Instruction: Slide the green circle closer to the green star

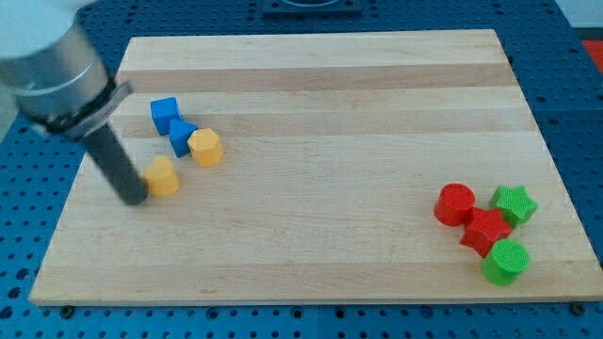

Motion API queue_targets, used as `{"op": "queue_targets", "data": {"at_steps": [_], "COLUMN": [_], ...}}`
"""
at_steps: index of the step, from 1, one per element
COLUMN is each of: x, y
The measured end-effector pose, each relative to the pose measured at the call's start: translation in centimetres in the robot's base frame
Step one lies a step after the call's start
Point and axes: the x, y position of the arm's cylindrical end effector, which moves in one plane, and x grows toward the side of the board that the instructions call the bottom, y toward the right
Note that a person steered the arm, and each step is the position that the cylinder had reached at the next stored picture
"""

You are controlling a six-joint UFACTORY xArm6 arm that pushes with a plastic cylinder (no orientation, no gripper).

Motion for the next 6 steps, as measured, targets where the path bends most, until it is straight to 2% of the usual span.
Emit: {"op": "queue_targets", "data": {"at_steps": [3, 4, 5, 6], "x": [-0.5, 0.9, 3.5, 6.4], "y": [4.6, 4.8, 8.5, 14.9]}}
